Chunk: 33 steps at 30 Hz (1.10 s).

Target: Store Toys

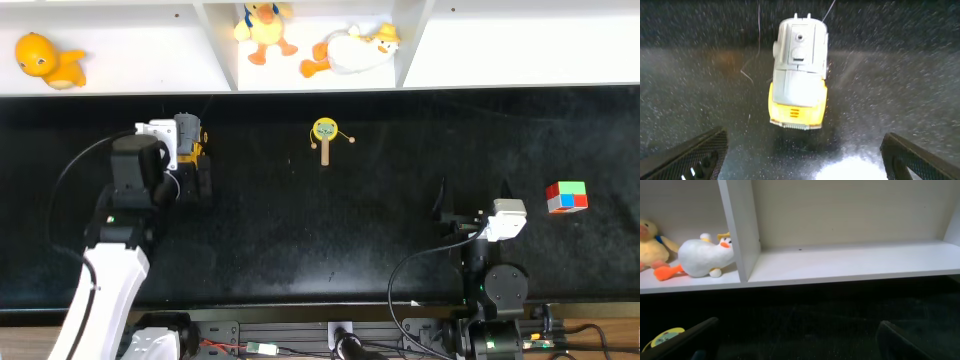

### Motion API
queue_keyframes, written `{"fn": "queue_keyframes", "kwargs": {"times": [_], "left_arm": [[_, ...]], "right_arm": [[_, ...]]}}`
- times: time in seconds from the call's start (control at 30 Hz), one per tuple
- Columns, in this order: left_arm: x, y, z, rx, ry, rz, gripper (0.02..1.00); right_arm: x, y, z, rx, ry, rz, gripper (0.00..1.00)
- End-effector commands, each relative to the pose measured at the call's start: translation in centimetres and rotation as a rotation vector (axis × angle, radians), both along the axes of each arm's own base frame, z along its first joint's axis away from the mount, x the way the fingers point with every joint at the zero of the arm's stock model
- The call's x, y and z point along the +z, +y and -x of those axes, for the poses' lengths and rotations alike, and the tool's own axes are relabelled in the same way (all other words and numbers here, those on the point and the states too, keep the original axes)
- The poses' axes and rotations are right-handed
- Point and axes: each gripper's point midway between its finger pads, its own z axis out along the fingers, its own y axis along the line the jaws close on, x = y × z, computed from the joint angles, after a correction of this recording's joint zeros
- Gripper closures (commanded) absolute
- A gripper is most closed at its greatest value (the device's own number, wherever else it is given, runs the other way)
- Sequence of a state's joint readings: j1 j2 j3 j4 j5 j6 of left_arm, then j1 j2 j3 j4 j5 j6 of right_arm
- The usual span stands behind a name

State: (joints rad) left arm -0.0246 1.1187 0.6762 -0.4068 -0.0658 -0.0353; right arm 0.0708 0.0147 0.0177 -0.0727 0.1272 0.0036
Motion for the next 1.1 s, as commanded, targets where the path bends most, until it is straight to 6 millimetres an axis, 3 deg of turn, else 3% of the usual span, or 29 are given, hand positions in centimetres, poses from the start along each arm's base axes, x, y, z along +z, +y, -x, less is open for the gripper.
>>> {"fn": "queue_keyframes", "kwargs": {"times": [0.03,0.23,0.47,0.8,0.9,1.07,1.1], "left_arm": [[-0.8,1.2,-1.0,0.054,-0.003,-0.019,0.038],[-1.2,1.2,-3.0,0.043,-0.041,-0.028,0.042],[-4.3,1.4,-3.3,0.049,0.041,-0.038,0.051],[-6.1,2.7,-4.3,0.086,0.05,-0.036,0.084],[-6.6,2.9,-4.3,0.089,0.061,-0.03,0.207],[-6.4,2.2,-5.2,0.064,0.028,-0.001,0.301],[-6.3,2.1,-5.4,0.058,0.018,0.006,0.362]], "right_arm": [[-0.3,0.0,0.0,0.002,-0.003,0.0,0.005],[-0.3,0.0,0.0,0.002,-0.002,0.0,0.007],[-0.3,0.0,0.0,0.002,-0.003,0.0,0.005],[-0.3,0.0,0.0,0.002,-0.002,0.0,0.005],[-0.3,0.0,0.0,0.002,-0.003,0.0,0.007],[-0.3,0.0,0.0,0.002,-0.003,0.0,0.005],[-0.3,0.0,0.0,0.002,-0.003,0.0,0.007]]}}
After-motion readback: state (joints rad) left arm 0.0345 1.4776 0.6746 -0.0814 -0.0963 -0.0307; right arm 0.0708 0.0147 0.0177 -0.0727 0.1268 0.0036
